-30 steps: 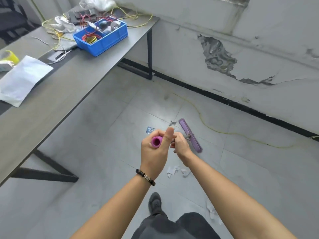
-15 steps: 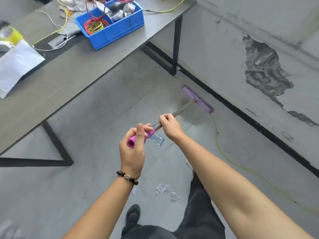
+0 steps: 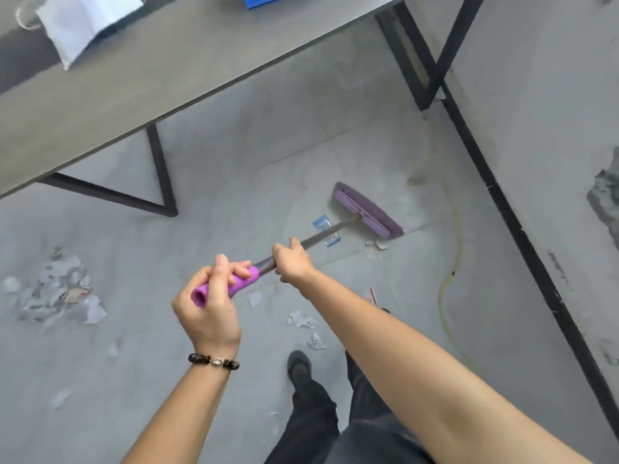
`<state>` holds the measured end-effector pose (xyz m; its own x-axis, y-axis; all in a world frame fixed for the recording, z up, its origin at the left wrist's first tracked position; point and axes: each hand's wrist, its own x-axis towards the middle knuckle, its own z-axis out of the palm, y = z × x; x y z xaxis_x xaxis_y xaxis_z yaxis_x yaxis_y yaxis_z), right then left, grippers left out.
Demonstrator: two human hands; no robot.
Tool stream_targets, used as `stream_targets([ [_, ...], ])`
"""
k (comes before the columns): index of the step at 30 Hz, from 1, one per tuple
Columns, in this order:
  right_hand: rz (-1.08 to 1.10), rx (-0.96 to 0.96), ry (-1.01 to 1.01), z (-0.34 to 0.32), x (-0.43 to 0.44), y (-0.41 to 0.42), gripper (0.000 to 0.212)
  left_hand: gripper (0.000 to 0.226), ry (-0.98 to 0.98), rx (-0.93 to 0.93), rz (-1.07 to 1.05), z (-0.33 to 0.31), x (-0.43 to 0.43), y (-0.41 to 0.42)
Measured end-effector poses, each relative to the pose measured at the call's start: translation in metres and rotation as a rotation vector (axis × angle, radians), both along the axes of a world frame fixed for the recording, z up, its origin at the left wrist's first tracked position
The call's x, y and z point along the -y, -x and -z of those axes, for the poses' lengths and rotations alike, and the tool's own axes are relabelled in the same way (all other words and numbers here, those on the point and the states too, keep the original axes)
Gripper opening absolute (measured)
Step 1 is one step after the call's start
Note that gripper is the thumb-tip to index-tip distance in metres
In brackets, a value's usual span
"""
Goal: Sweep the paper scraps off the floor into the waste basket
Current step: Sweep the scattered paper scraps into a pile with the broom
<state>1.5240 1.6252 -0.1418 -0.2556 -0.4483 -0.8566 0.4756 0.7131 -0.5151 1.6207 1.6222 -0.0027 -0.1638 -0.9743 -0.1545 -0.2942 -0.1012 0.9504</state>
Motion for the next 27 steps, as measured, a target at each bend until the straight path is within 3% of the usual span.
stream_targets([
  [5,-0.039,0.203,0.054,-0.036,0.009,-0.048,0.03,0.049,0.007,-0.045,-0.154,-0.031,0.009,-0.039],
  [10,0.047,0.202,0.088,-0.057,0.026,-0.108,0.054,0.042,-0.077,-0.144,-0.33,-0.057,0.018,-0.096],
  [12,0.109,0.142,0.063,-0.059,0.024,-0.13,0.071,0.044,-0.088,-0.18,-0.281,-0.059,0.018,-0.119],
  [15,0.218,-0.004,0.021,-0.05,0.019,-0.15,0.073,0.046,-0.143,-0.245,-0.125,-0.044,0.025,-0.153],
  [21,0.295,-0.105,-0.138,-0.008,-0.014,-0.181,0.048,0.038,-0.278,-0.218,0.331,0.009,0.036,-0.215],
  [24,0.285,-0.121,-0.179,0.021,-0.019,-0.229,0.044,0.04,-0.296,-0.188,0.384,0.023,0.045,-0.258],
  [27,0.234,-0.031,-0.152,0.026,0.0,-0.303,0.021,0.041,-0.237,-0.113,0.304,0.02,0.061,-0.319],
])
